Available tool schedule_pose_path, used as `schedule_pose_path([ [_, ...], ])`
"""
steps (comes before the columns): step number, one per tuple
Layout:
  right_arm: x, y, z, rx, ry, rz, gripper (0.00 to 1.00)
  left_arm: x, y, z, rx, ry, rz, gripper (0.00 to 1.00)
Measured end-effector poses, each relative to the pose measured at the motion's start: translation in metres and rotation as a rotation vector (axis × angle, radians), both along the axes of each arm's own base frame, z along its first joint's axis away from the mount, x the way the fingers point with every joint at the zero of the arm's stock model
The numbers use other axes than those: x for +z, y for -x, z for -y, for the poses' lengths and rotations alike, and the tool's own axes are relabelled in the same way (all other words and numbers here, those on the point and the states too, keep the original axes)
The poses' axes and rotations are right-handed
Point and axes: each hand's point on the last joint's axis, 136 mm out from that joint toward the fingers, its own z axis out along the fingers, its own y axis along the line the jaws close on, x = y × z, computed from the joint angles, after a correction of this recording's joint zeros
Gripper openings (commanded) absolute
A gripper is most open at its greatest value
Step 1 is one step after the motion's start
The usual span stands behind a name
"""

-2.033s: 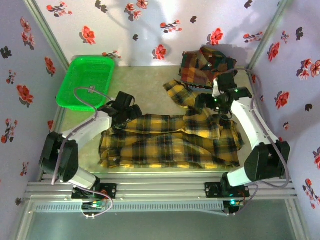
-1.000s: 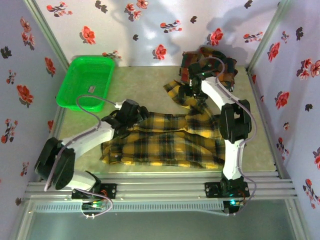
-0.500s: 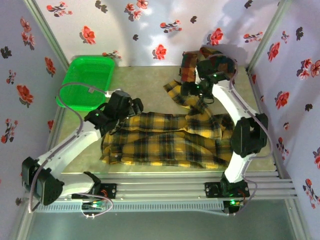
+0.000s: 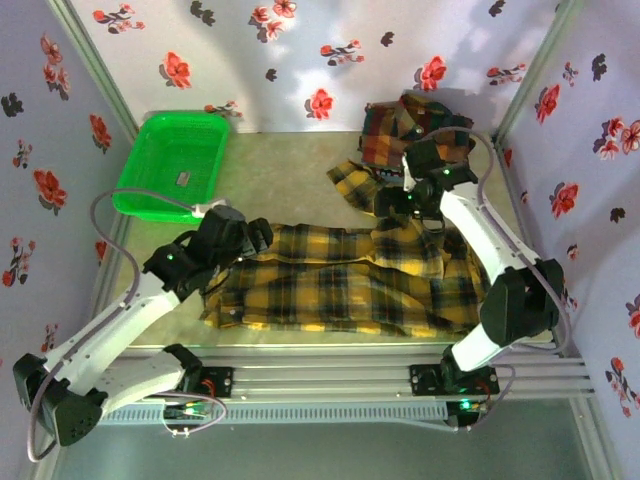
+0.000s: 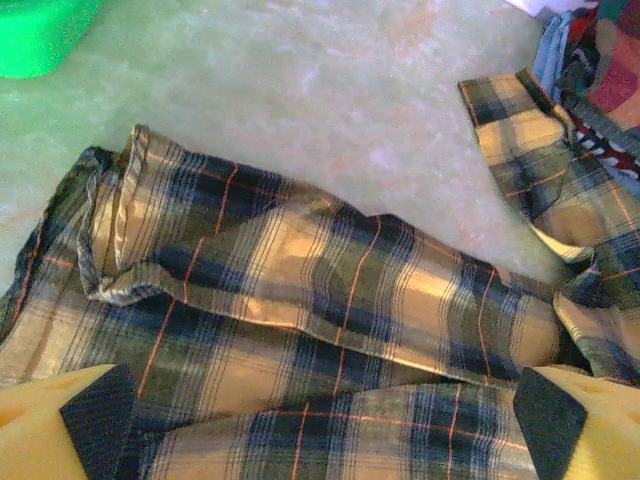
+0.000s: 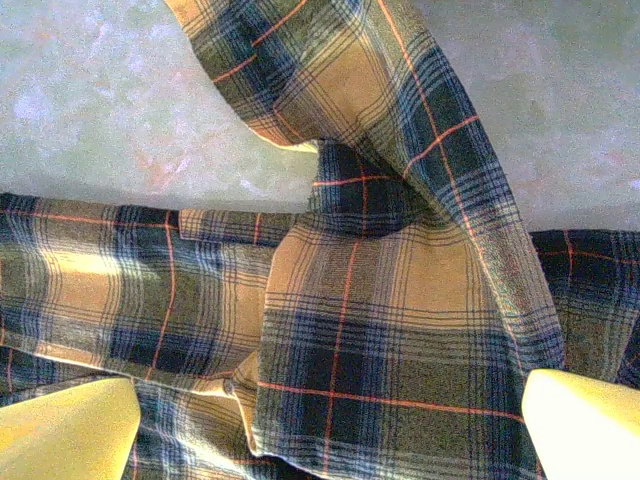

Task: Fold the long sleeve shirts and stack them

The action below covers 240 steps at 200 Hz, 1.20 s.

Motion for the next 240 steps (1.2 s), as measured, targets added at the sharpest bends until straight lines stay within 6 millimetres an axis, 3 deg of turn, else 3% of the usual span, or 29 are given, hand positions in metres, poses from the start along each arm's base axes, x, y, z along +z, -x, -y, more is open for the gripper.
schedule_pose_path([
  [35, -0.001, -0.014, -0.006, 0.006, -0.006, 0.009, 0.99, -0.008, 0.005, 0.015, -0.023, -0.030, -0.012, 1.00],
  [76, -0.010, -0.018, -0.010, 0.016, -0.005, -0.010, 0.99, -0.019, 0.006, 0.033, -0.040, -0.077, -0.034, 1.00],
  [142, -0.024, -0.030, -0.016, 0.032, 0.011, -0.038, 0.99, -0.019, 0.004, 0.035, -0.016, -0.081, -0.028, 1.00],
  [206, -0.032, -0.072, -0.049, 0.080, 0.081, 0.016, 0.99, -0.025, 0.005, 0.043, -0.021, -0.077, -0.039, 1.00],
  [240, -0.042, -0.090, -0.056, 0.092, 0.123, 0.030, 0.99, -0.024, 0.006, 0.047, -0.023, -0.063, -0.036, 1.00],
])
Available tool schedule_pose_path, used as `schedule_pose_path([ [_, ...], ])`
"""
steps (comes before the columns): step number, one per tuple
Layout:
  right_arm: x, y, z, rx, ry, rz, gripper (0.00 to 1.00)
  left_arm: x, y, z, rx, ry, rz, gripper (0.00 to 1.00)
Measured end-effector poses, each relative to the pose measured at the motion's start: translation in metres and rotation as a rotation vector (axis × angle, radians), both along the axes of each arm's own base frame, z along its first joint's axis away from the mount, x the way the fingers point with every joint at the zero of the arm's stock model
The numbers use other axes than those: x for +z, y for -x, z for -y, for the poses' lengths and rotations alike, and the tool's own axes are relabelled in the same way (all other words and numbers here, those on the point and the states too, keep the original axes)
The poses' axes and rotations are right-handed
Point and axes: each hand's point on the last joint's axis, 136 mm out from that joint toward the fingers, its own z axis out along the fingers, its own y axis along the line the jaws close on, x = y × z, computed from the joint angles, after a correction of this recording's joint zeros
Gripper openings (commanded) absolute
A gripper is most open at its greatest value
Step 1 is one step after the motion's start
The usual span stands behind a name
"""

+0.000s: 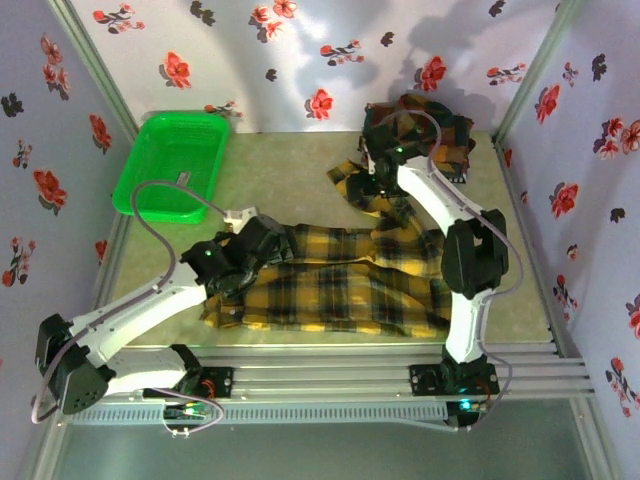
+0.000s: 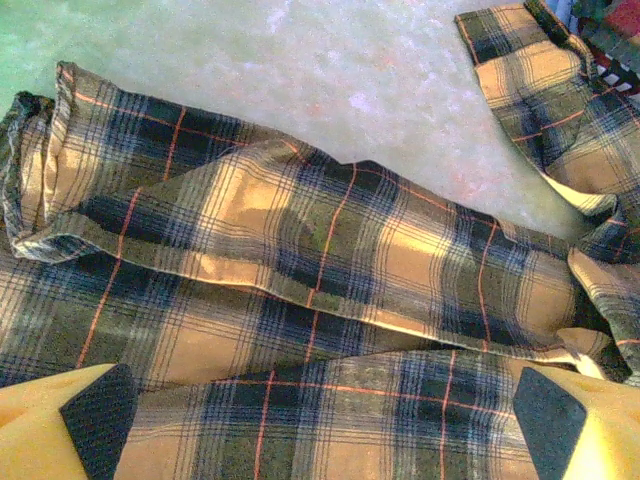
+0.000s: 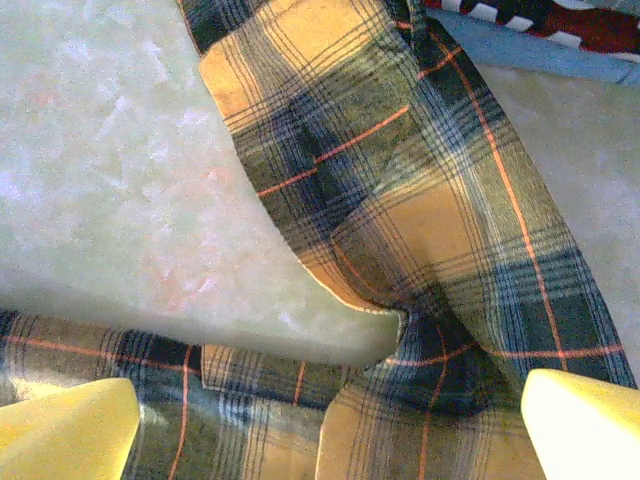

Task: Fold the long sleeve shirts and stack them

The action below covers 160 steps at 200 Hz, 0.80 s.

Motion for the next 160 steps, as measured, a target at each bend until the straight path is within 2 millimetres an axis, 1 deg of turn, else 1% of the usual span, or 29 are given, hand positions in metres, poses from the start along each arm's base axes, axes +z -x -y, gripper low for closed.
schedule_pose_path([
  [36, -0.010, -0.022, 0.001, 0.002, 0.049, 0.024, 0.99, -0.005, 0.000, 0.001, 0.004, 0.000, -0.006, 1.00],
  [75, -0.026, -0.038, -0.001, -0.001, 0.076, 0.033, 0.99, -0.012, 0.001, 0.004, 0.001, -0.012, -0.020, 1.00],
  [132, -0.056, -0.057, -0.007, -0.007, 0.095, 0.025, 0.99, -0.015, 0.003, 0.008, 0.005, 0.007, -0.021, 1.00],
  [160, -0.069, -0.064, -0.008, -0.015, 0.106, 0.019, 0.97, -0.015, 0.003, 0.008, 0.004, 0.008, -0.022, 1.00],
])
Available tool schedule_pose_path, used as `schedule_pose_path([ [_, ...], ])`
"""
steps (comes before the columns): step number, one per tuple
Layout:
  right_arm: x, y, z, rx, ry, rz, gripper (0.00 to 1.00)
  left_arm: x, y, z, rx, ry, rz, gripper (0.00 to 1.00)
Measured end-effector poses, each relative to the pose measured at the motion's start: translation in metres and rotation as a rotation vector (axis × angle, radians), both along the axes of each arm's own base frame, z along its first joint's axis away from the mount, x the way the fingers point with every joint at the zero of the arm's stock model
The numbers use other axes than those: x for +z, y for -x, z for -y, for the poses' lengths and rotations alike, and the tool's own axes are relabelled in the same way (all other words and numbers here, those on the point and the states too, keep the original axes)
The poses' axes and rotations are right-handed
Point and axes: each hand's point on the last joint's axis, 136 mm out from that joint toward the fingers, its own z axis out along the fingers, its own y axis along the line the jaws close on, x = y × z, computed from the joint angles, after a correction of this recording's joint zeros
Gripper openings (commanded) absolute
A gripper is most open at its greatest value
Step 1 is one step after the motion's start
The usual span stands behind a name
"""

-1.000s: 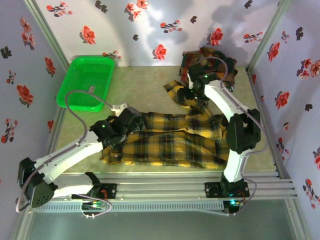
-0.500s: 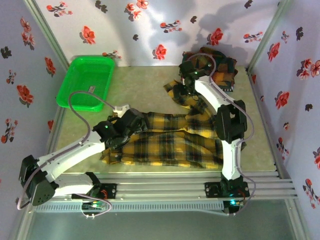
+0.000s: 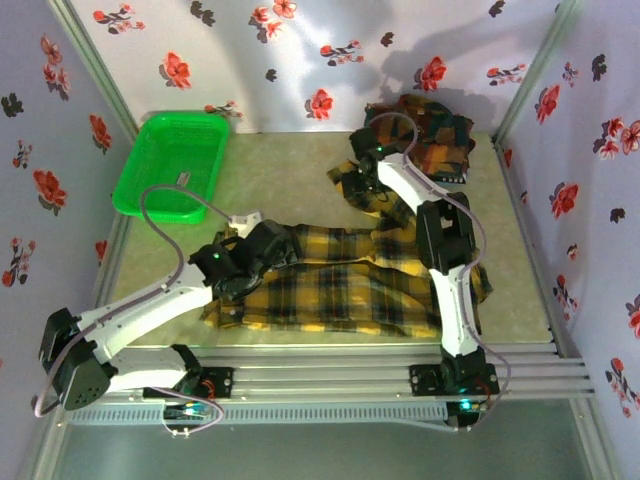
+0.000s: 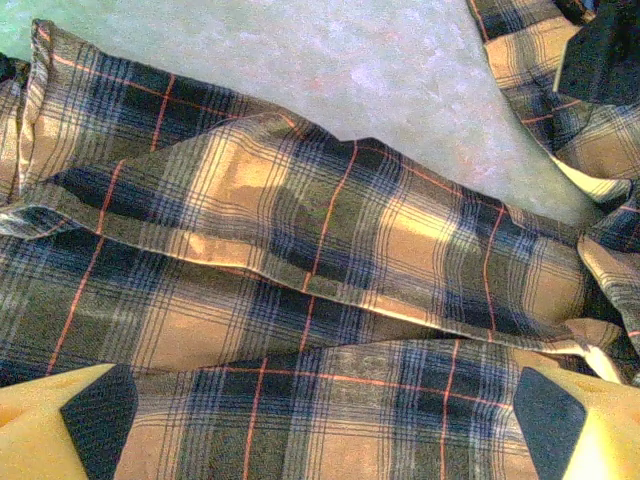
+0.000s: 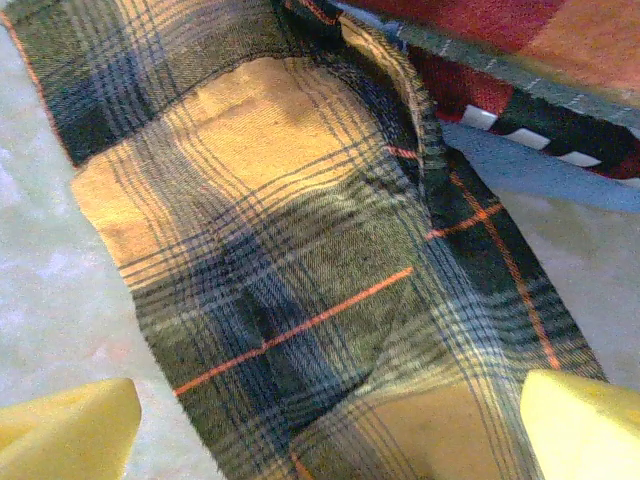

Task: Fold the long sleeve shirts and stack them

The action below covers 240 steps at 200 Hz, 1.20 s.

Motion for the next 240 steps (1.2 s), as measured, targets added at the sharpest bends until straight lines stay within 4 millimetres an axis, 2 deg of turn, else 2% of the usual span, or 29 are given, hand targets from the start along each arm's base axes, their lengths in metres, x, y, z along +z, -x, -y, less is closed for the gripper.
schedule_pose_path([
  [21, -0.006, 0.000, 0.001, -0.008, 0.004, -0.010, 0.94, 0.000, 0.000, 0.000, 0.000, 0.002, 0.001, 1.00],
  [53, -0.006, -0.002, 0.000, -0.017, -0.003, -0.002, 0.90, 0.000, 0.000, 0.000, 0.005, 0.007, 0.000, 1.00],
  [108, -0.001, -0.007, -0.003, -0.021, -0.016, 0.020, 0.88, -0.013, 0.002, -0.002, 0.016, 0.005, -0.012, 1.00],
  [185, 0.049, -0.036, -0.021, -0.026, -0.116, 0.147, 0.89, -0.024, 0.003, -0.003, 0.037, 0.012, -0.027, 1.00],
  [211, 0.042, -0.039, -0.029, -0.028, -0.131, 0.139, 0.89, -0.029, 0.003, -0.003, 0.047, 0.013, -0.035, 1.00],
  [240, 0.015, -0.037, -0.046, -0.014, -0.124, 0.102, 0.89, -0.033, 0.003, -0.002, 0.049, 0.010, -0.043, 1.00],
])
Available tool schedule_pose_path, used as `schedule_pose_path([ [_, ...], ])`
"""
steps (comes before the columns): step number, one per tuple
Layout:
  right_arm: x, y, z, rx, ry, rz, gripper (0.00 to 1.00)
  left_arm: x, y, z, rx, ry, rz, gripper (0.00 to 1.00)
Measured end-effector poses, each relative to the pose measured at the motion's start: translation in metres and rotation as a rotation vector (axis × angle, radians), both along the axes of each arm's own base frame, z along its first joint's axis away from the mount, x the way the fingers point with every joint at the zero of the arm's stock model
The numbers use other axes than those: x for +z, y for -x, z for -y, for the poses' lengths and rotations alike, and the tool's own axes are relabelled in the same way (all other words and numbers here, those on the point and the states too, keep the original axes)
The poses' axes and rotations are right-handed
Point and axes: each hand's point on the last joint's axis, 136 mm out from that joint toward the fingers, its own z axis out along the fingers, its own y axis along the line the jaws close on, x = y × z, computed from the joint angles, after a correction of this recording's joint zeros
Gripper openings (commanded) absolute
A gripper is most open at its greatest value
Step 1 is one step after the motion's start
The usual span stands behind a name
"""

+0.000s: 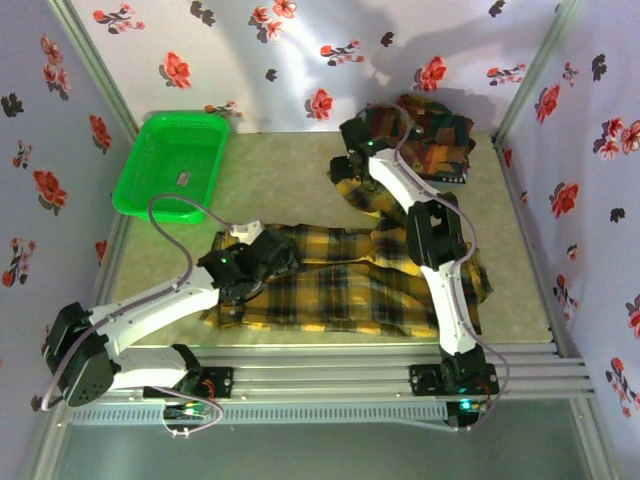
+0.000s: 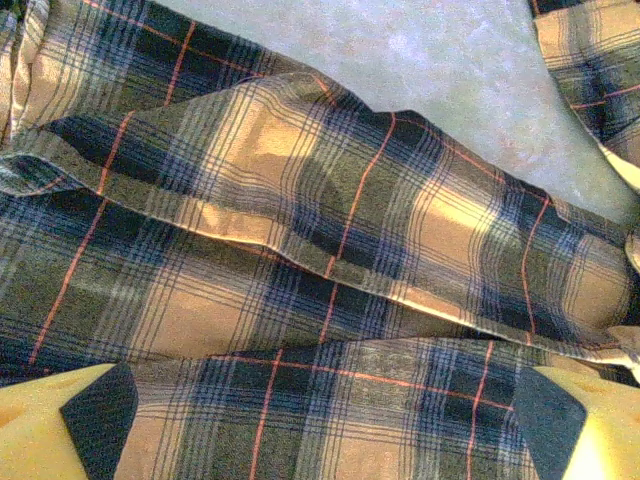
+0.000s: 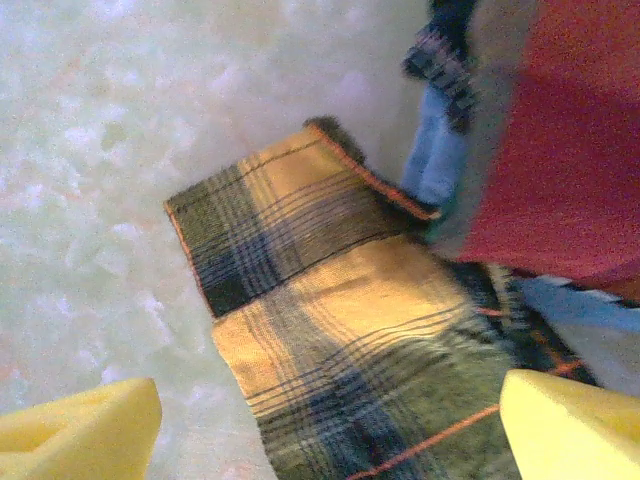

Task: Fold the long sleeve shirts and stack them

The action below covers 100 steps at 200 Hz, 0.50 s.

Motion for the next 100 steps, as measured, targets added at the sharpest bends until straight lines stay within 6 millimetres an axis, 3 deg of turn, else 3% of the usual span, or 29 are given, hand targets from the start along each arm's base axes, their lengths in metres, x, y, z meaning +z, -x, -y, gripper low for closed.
schedule_pose_path([
  [54, -0.042, 0.003, -0.005, -0.015, 0.060, -0.051, 0.87, -0.004, 0.001, 0.001, -0.002, -0.002, -0.014, 1.00],
  [100, -0.057, 0.003, -0.001, -0.035, 0.080, -0.078, 0.74, -0.004, 0.002, 0.000, -0.002, -0.007, -0.017, 1.00],
])
